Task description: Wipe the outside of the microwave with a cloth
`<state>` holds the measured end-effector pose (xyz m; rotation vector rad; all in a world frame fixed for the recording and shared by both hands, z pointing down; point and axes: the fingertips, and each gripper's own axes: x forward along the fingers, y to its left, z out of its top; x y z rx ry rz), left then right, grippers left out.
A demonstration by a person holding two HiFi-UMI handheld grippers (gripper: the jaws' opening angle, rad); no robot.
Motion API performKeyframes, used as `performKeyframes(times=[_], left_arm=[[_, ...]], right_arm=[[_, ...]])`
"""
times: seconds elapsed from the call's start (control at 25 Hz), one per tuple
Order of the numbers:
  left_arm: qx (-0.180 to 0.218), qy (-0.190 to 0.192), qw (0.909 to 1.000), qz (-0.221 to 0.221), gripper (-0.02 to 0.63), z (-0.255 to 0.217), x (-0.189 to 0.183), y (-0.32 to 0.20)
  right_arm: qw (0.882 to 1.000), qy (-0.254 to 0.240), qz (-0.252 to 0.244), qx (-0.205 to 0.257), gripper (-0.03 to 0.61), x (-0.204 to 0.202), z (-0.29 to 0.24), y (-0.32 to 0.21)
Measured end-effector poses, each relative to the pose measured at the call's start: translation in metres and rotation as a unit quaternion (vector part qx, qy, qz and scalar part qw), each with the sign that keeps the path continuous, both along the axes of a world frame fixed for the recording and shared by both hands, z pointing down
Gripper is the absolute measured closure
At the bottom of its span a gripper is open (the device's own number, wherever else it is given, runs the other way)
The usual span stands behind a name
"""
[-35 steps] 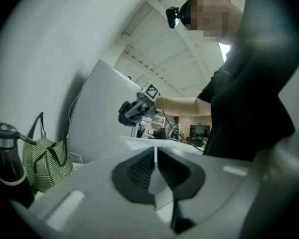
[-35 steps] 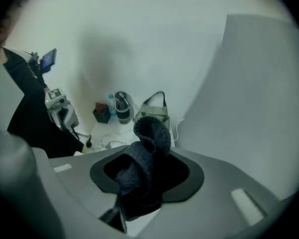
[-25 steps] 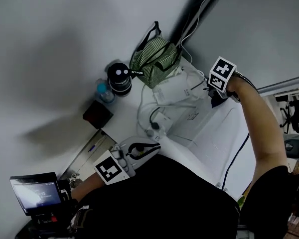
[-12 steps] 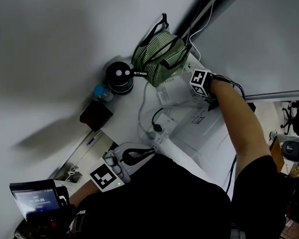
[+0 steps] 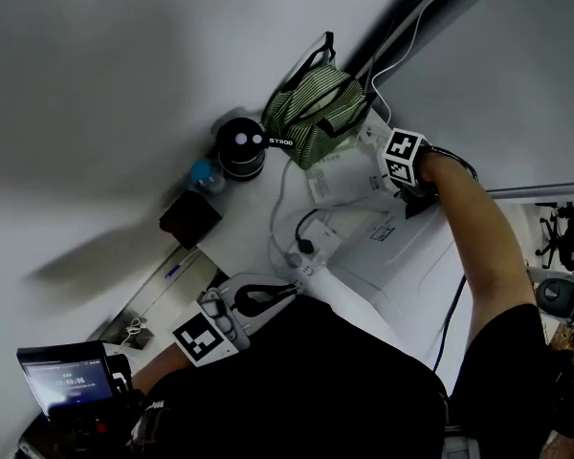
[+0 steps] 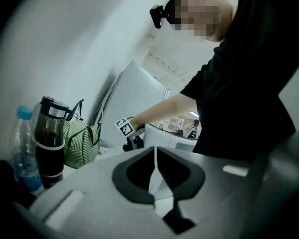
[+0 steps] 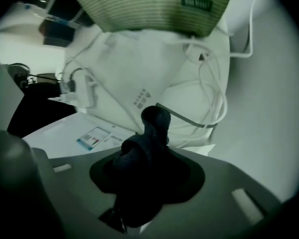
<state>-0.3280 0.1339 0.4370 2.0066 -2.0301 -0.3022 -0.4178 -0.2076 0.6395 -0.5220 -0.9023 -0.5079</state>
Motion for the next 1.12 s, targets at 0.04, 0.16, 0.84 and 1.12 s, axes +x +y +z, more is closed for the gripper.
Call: performKeyframes(times=[0.04, 0.16, 0.84, 1.12], left_arm=[[0.004, -0.003, 1.0, 0.006, 0.598, -0.003, 0.002, -0.002], [0.016, -0.015, 0.9994, 0.027, 0.598, -0.016, 0.012, -0.011], [0.013, -0.023, 0.9995, -0.019, 0.601, -0.013, 0.004, 0.022], [0.017, -0.021, 0.9994, -0.023, 0.603, -0.011, 0.006, 0.027]], right_arm=[[1.0, -0.009, 0.001, -0.026, 0.416, -0.004, -0.025, 0.008], [0.995, -0.047, 0.005, -0.092, 0.416, -0.004, -0.106, 0.035], [0.997, 0.061, -0.048, 0.01, 0.421, 0.043, 0.024, 0.05], [0.997, 0.039, -0.066, 0.001, 0.422, 0.041, 0.028, 0.057]])
